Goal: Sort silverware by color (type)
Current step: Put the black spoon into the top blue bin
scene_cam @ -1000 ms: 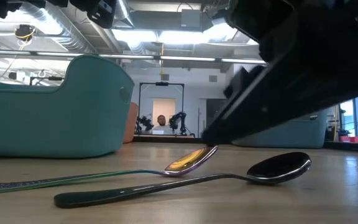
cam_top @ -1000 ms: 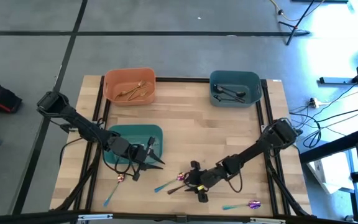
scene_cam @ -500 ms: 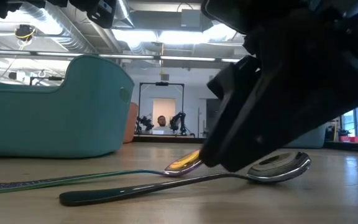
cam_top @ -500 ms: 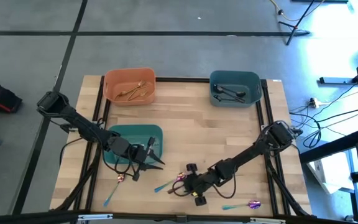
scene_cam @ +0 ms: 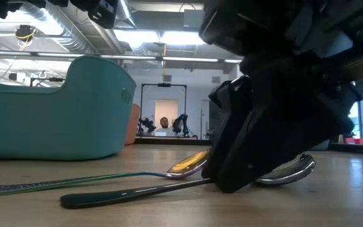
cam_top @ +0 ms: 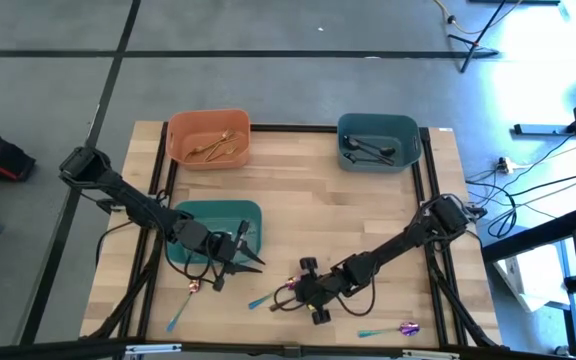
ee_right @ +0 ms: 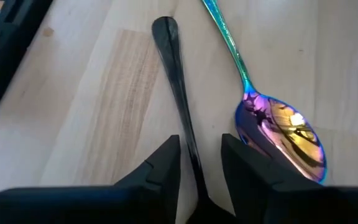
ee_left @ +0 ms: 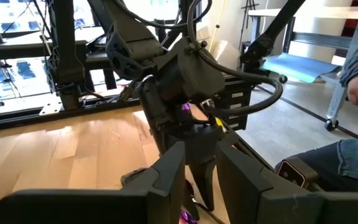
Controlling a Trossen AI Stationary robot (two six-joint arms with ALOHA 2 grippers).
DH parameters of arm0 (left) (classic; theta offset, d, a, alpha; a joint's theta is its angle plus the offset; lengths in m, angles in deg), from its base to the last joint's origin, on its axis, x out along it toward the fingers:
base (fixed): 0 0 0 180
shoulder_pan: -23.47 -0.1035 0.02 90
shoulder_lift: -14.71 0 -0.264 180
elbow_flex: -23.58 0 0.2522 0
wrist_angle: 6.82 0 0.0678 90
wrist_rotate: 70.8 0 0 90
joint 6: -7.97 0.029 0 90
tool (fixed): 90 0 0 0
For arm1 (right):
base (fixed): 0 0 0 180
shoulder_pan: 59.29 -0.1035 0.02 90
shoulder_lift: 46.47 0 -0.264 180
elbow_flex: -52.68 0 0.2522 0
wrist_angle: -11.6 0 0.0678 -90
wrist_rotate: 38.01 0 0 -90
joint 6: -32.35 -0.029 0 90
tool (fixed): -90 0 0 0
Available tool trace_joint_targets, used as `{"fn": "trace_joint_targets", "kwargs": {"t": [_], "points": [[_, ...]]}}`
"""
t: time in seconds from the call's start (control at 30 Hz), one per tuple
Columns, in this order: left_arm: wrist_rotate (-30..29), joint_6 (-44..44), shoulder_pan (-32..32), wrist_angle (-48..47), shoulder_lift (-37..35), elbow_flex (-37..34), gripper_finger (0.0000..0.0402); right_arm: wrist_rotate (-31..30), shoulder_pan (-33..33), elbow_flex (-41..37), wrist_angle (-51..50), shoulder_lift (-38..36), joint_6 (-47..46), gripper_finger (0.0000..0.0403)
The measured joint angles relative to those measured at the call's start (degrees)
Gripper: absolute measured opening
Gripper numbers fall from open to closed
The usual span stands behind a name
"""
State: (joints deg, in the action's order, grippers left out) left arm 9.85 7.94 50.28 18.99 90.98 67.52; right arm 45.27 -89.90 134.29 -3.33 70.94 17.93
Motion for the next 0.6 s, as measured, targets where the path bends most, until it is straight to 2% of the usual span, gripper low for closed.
{"fn": "trace_joint_targets", "kwargs": {"t": [0.17,0.4,0.6], "points": [[0.0,0.1,0.0,0.0,0.0,0.0,0.0085,-0.3,-0.1,0.1,0.0,0.6,1.4,0.0092],[0.0,0.1,0.0,-0.1,0.0,0.0,0.0085,-0.2,-0.2,0.2,-0.9,0.7,1.4,0.001],[0.0,0.1,0.0,0.1,0.0,0.0,0.0085,-1.0,-0.3,0.1,-3.0,-0.7,1.5,0.0014]]}}
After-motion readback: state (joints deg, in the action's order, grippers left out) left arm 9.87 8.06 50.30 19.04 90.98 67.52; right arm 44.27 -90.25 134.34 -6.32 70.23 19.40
